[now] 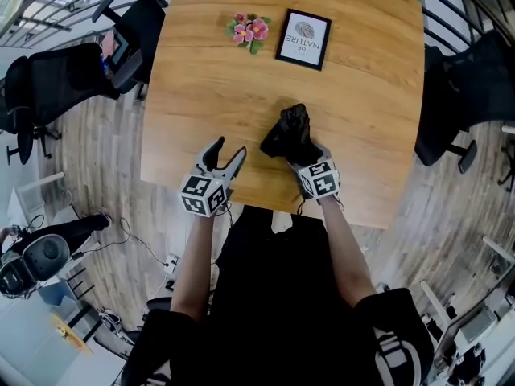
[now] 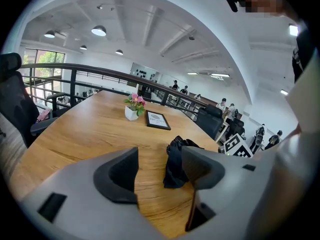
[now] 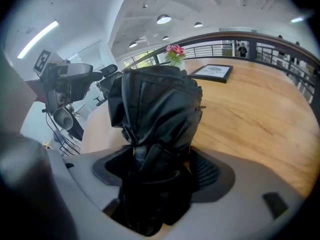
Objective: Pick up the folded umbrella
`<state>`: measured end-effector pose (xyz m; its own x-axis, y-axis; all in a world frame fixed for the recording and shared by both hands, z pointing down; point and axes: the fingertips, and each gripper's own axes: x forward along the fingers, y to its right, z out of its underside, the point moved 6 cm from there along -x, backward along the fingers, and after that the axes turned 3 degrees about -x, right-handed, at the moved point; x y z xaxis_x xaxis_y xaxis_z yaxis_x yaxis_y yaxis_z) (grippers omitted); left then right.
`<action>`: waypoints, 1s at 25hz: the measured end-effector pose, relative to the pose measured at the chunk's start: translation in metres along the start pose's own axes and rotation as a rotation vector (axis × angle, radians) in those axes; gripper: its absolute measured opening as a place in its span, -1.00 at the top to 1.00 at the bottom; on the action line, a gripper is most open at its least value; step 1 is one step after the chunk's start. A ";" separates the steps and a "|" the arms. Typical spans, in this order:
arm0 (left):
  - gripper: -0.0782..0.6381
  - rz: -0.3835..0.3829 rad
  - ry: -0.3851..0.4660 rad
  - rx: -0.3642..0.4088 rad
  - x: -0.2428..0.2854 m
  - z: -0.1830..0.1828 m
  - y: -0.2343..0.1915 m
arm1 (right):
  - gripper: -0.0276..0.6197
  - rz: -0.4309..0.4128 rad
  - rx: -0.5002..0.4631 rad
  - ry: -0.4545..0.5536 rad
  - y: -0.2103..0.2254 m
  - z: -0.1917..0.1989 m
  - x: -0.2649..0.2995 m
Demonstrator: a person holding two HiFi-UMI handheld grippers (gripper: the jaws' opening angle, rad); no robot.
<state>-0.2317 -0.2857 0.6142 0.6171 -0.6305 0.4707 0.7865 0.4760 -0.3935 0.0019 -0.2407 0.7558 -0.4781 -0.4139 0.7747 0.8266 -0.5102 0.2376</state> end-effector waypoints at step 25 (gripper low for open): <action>0.02 0.042 0.003 0.019 -0.016 -0.006 0.011 | 0.11 0.026 -0.028 0.019 -0.015 -0.002 -0.011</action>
<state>-0.2327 -0.2743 0.5972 0.6492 -0.6118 0.4520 0.7605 0.5134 -0.3975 -0.0058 -0.2301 0.7431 -0.4620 -0.4417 0.7691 0.8304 -0.5200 0.2002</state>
